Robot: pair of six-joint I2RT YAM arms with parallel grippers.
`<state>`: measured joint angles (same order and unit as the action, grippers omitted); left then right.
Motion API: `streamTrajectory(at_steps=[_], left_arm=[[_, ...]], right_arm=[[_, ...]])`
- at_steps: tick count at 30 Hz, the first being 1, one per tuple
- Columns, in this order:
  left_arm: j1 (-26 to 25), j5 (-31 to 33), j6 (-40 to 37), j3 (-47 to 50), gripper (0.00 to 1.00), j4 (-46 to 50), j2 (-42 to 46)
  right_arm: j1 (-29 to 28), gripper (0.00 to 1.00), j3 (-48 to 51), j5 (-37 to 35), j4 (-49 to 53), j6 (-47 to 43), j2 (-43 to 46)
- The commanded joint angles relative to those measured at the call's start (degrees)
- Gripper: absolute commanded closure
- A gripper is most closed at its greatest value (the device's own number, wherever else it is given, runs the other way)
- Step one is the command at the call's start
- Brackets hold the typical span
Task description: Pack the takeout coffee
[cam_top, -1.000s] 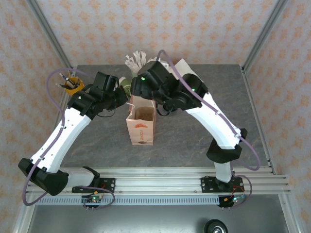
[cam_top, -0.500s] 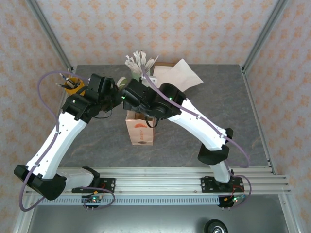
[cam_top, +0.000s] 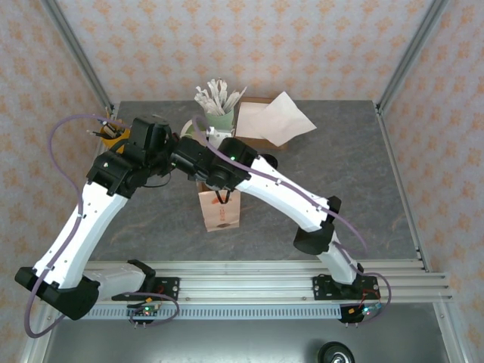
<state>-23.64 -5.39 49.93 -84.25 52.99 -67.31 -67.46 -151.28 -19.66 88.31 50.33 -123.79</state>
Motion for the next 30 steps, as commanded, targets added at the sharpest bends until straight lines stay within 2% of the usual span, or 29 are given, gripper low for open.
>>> streamTrajectory(at_steps=[1,4,6,7,9,11,14,16,18,21,25,30], left_arm=[[-0.35,-3.56,1.57,1.34,1.0,-2.66,1.45],[-0.35,-5.69,1.32,2.87,1.0,-2.05,2.74],[-0.29,-4.38,-1.51,2.92,1.0,0.21,4.01],[0.24,-3.46,-3.44,2.36,0.89,1.79,4.36],[2.99,-3.93,-10.91,0.32,0.56,4.11,4.98],[5.75,-4.6,-19.75,-2.76,0.29,5.85,5.35],[6.84,-2.43,-35.48,-7.95,0.15,7.55,5.47],[6.85,3.25,-42.2,-8.25,0.11,5.63,5.74],[7.83,11.09,-43.97,-7.0,0.06,1.89,5.21],[11.31,11.78,-42.51,-8.52,0.04,0.08,1.21],[14.99,4.71,-38.87,-14.36,0.03,1.04,-5.44],[16.0,-9.85,-41.59,-18.46,0.03,-3.85,-10.85]], right_arm=[[0.81,0.36,2.24,-0.8,1.37,1.27,-0.06],[1.97,0.36,4.76,1.48,0.21,-0.15,-0.13],[2.5,0.36,5.69,2.33,0.52,-1.78,-0.02],[2.54,0.36,6.22,2.31,0.98,-2.86,0.31],[2.74,0.36,8.82,3.89,0.96,-6.79,1.67],[3.16,0.36,12.52,5.84,0.43,-11.05,4.04],[3.97,0.37,18.48,9.08,-2.72,-17.62,8.43],[4.83,0.37,21.57,10.87,-4.48,-21.41,11.06],[6.0,0.37,23.53,13.38,-5.64,-25.73,13.41],[6.5,0.36,22.93,14.72,-5.39,-32.76,14.65],[6.85,0.35,20.22,18.71,-3.09,-39.64,13.04],[6.9,0.35,14.5,20.57,-2.87,-40.1,8.82]])
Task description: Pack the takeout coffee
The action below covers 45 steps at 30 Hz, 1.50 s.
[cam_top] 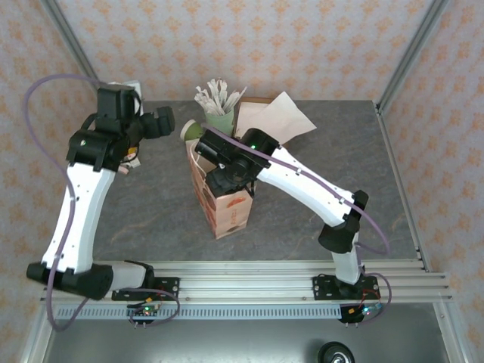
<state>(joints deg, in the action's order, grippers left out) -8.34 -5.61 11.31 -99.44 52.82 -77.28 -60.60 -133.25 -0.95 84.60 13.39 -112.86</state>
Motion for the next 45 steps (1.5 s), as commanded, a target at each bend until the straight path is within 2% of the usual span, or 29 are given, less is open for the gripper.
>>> streamTrajectory(at_steps=[1,5,7,12,15,18,22,27,28,32,37,41,45], left_arm=[[1.08,-11.9,-4.06,-4.42,0.05,-3.26,-2.04],[3.2,-25.57,-11.31,-9.62,0.1,6.44,-7.57],[3.42,-29.86,-15.39,-7.29,0.13,8.07,-7.42],[4.03,-32.62,-20.76,2.8,0.18,5.34,-3.86],[3.82,-30.56,-23.49,8.25,0.21,3.7,-4.04],[3.86,-27.69,-24.45,8.5,0.23,2.25,-5.78],[3.45,-32.7,-26.02,7.38,0.23,0.72,-8.49],[2.72,-34.81,-29.99,6.17,0.29,1.81,-11.08],[2.59,-34.83,-30.76,6.1,0.32,1.98,-11.14],[2.36,-30.99,-31.72,6.25,0.58,2.26,-10.82],[2.36,-29.65,-32.59,8.84,0.82,2.16,-7.43],[2.41,-31.83,-30.37,11.4,0.94,0.01,-4.38],[2.37,-31.77,-28.24,13.44,1.0,-1.51,-2.81]], right_arm=[[0.04,0.35,-4.07,2.11,-0.02,-2.42,-2.33],[-0.02,0.35,-1.28,4.3,-4.11,-0.07,-1.77],[-0.05,0.34,0.08,4.02,-4.74,0.03,-1.53],[0.02,0.34,0.81,1.55,-5.37,-0.82,-1.88],[0.03,0.34,0.79,0.49,-5.89,-0.4,-2.6],[0.01,0.34,0.89,1.41,-6.44,-0.73,-3.17],[-0.12,0.34,1.14,2.18,-6.36,-1.3,-3.68],[-0.09,0.34,2.3,2.19,-7.14,-1.29,-3.26],[-0.06,0.34,2.38,2.12,-7.22,-1.28,-3.09],[-0.12,0.34,2.43,1.75,-7.49,-1.49,-2.93],[-0.09,0.35,1.61,0.71,-6.75,-2.14,-3.56],[0.25,0.37,0.36,-1.29,-5.59,1.36,-5.59],[0.64,0.37,0.99,-0.34,-6.16,4.54,-6.63]])
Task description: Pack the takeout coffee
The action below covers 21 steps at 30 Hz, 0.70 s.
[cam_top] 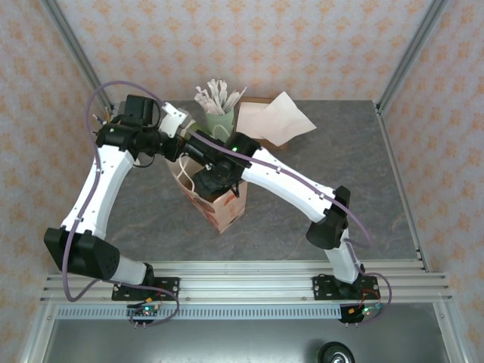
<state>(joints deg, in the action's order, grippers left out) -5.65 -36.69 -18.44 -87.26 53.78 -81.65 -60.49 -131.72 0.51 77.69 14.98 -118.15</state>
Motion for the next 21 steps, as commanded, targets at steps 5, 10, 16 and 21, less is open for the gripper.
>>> streamTrajectory(at_steps=[5,10,16,21], left_arm=[[-0.33,-1.13,3.18,1.79,1.0,-3.04,0.52],[-0.71,-2.29,9.77,-1.66,1.0,-1.52,-2.81],[-1.09,0.81,15.68,-2.29,1.0,0.43,-5.06],[-1.1,-0.78,15.93,-2.03,1.0,0.3,-4.75]], right_arm=[[0.61,0.38,-2.61,-1.19,2.06,3.48,-3.69],[0.59,0.38,-3.79,2.5,2.8,1.63,-5.48],[0.64,0.38,-3.18,1.87,6.7,-0.14,-7.7],[1.29,0.38,-0.65,2.05,7.06,1.77,-8.03]])
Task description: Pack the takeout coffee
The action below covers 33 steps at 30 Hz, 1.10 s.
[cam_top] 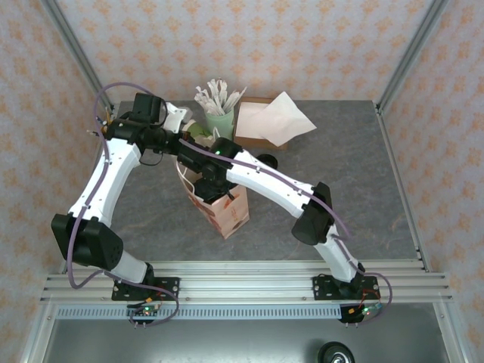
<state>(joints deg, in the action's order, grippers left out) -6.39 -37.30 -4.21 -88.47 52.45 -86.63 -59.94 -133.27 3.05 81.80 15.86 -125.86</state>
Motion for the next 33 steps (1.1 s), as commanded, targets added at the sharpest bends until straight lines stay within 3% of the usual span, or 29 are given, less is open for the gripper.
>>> streamTrajectory(at_steps=[1,7,12,24,33], left_arm=[[-0.37,-1.35,1.51,-0.83,1.0,1.61,0.23],[-0.43,-7.97,2.01,0.35,1.0,-0.28,1.1],[-0.79,-9.1,1.84,0.75,1.0,-0.6,0.94],[-1.54,-10.07,0.64,0.53,1.0,-0.72,0.33],[-1.58,-7.79,-0.06,0.22,1.0,0.05,0.23]], right_arm=[[1.14,0.38,0.77,-0.37,3.31,1.76,-0.44],[1.72,0.38,-7.78,1.65,9.97,3.27,-4.73],[1.93,0.38,-7.28,2.99,7.73,3.04,-7.04],[4.34,0.39,-5.9,10.93,4.13,5.05,-10.15],[4.46,0.39,-1.45,9.51,3.91,4.49,-11.49]])
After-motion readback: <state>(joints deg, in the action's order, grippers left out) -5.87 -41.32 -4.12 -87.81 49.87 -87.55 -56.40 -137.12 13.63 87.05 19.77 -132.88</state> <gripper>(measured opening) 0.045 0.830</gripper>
